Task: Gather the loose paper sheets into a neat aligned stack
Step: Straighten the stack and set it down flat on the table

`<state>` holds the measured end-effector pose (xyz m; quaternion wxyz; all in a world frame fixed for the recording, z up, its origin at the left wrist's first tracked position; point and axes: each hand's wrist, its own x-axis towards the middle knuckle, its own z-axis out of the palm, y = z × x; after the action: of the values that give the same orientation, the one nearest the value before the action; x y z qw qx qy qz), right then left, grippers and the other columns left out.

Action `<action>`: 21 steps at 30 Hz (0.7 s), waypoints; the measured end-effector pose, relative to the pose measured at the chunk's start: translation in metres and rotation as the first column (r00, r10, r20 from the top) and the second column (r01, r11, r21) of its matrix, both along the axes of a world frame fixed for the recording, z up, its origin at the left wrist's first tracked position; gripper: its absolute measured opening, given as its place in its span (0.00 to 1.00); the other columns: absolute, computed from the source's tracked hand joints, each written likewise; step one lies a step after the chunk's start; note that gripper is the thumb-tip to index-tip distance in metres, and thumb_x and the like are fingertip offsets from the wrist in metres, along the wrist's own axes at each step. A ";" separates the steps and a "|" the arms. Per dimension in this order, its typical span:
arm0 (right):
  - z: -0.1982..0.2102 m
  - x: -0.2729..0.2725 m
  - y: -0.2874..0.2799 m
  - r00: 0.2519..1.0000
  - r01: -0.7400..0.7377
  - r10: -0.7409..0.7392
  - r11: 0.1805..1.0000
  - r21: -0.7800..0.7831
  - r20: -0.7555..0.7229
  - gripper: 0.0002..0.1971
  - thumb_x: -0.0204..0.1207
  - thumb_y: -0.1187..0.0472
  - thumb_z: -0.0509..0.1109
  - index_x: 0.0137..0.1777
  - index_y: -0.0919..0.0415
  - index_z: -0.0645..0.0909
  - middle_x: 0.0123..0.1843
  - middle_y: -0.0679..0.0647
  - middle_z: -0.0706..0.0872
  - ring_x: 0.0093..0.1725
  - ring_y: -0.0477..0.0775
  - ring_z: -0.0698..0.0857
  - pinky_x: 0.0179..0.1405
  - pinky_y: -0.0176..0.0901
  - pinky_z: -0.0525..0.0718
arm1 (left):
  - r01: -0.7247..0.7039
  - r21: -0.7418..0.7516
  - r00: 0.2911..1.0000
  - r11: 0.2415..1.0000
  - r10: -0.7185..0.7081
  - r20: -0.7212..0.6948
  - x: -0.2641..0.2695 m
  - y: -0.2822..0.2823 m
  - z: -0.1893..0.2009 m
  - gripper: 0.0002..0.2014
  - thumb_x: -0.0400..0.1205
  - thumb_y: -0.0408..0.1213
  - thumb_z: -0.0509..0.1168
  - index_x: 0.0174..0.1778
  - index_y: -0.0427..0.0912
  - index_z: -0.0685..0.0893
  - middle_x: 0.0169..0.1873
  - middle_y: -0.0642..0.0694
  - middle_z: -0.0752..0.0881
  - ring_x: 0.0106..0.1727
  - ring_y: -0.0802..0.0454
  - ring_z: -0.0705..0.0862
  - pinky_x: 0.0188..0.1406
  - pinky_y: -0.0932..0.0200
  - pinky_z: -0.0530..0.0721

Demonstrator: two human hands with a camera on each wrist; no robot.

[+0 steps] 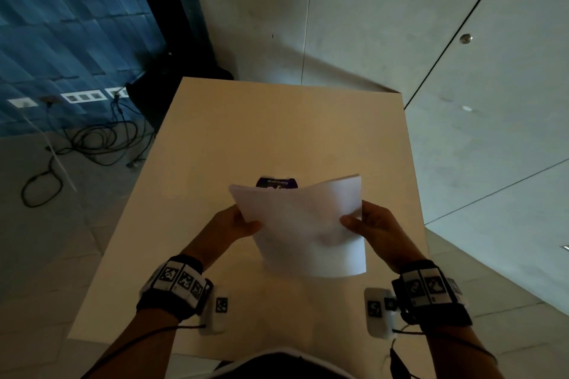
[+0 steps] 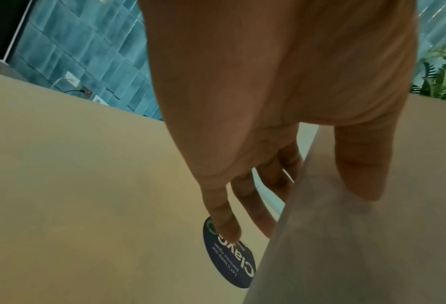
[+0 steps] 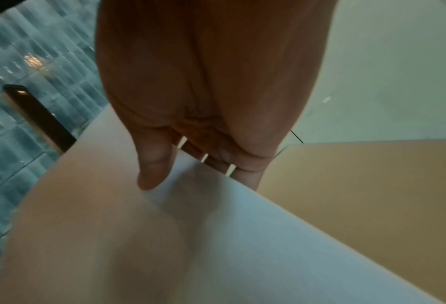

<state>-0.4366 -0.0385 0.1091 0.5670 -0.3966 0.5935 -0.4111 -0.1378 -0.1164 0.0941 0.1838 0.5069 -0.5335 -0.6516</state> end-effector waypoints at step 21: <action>-0.124 0.044 -0.084 0.910 0.292 -0.169 0.909 0.298 -0.379 0.16 0.70 0.60 0.76 0.59 0.58 0.87 0.54 0.59 0.92 0.52 0.62 0.90 0.57 0.64 0.88 | -0.132 -0.164 0.820 0.978 0.201 0.536 -0.010 -0.087 -0.104 0.14 0.80 0.37 0.67 0.61 0.38 0.85 0.57 0.40 0.89 0.57 0.42 0.86 0.59 0.57 0.81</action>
<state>-0.3930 -0.1228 -0.0147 0.4619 -0.2815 0.7900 -0.2886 -0.1481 -0.2031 -0.0101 0.1091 0.7052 -0.5556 -0.4267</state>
